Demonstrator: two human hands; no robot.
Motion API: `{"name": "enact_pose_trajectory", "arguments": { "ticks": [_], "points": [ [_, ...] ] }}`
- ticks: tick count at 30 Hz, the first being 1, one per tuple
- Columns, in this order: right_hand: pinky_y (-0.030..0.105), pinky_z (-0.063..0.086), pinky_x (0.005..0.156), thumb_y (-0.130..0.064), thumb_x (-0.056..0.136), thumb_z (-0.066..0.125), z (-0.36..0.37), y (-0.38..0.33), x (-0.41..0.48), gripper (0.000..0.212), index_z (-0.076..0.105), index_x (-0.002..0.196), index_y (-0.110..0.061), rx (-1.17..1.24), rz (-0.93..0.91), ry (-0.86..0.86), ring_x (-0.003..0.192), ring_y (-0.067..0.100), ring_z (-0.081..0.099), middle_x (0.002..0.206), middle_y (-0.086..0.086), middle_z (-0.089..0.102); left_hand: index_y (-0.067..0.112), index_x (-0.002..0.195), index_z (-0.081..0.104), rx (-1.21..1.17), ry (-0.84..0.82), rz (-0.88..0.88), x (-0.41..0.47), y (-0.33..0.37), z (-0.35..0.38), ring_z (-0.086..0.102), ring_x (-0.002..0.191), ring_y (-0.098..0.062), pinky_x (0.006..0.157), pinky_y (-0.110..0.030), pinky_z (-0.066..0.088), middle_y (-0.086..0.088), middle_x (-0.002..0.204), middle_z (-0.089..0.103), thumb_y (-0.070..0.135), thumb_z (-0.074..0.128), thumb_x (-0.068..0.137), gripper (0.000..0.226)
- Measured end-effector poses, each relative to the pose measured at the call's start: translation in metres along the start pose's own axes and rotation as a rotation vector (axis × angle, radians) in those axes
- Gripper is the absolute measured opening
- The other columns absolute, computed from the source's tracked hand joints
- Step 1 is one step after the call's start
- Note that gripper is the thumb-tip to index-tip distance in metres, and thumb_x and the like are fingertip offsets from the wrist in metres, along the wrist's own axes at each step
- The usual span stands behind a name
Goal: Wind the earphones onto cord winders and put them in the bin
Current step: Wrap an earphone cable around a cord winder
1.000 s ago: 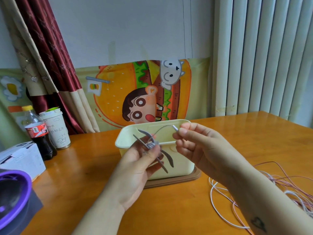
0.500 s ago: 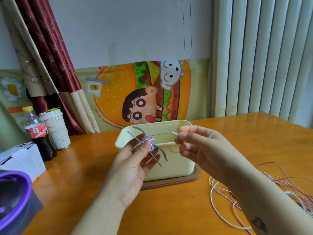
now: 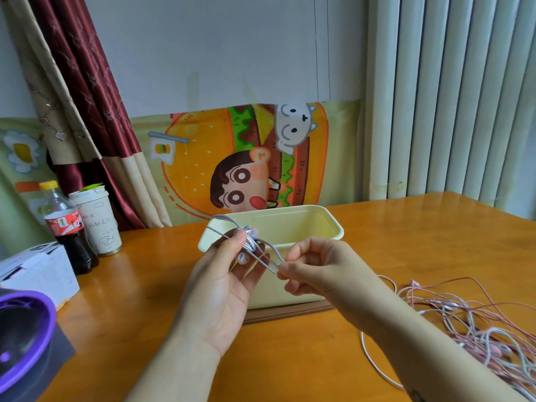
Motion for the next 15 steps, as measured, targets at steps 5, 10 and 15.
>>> {"name": "enact_pose_trajectory", "arguments": {
  "ticks": [5,10,15],
  "points": [
    [0.033,0.057,0.076,-0.004,0.081,0.07,-0.016,0.004,0.005,0.012,0.059,0.083,-0.004,0.021,-0.045,0.113,0.063,0.015,0.066,0.067,0.008,0.065,0.003,0.11,0.066,-0.02,0.011,-0.056,-0.001,-0.008,0.001,0.067,0.071,-0.013,0.063,-0.026,0.06,-0.004,0.079,0.069,0.019,0.066,0.071,0.043],
    [0.028,0.056,0.073,-0.004,0.08,0.072,-0.024,-0.001,0.005,0.012,0.059,0.081,-0.004,-0.028,-0.147,0.181,0.066,0.013,0.067,0.067,0.002,0.068,0.008,0.1,0.07,-0.034,-0.026,-0.194,-0.004,-0.024,0.005,0.069,0.067,-0.015,0.055,-0.027,0.058,-0.009,0.084,0.071,0.017,0.067,0.069,0.032],
    [0.033,0.057,0.075,0.002,0.078,0.072,-0.03,-0.028,-0.001,0.014,0.059,0.08,-0.004,-0.17,-0.279,0.212,0.073,0.023,0.068,0.072,0.007,0.07,0.01,0.09,0.071,0.068,-0.151,-0.262,-0.012,-0.03,0.014,0.07,0.07,-0.016,0.054,-0.026,0.056,-0.007,0.08,0.072,0.02,0.064,0.072,0.022]
  ]
}}
Point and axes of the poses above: each hand's wrist, its own x-axis towards the middle knuckle, its own z-axis out of the palm, y = z × x, the point moved 10 cm from there along x, towards the middle knuckle
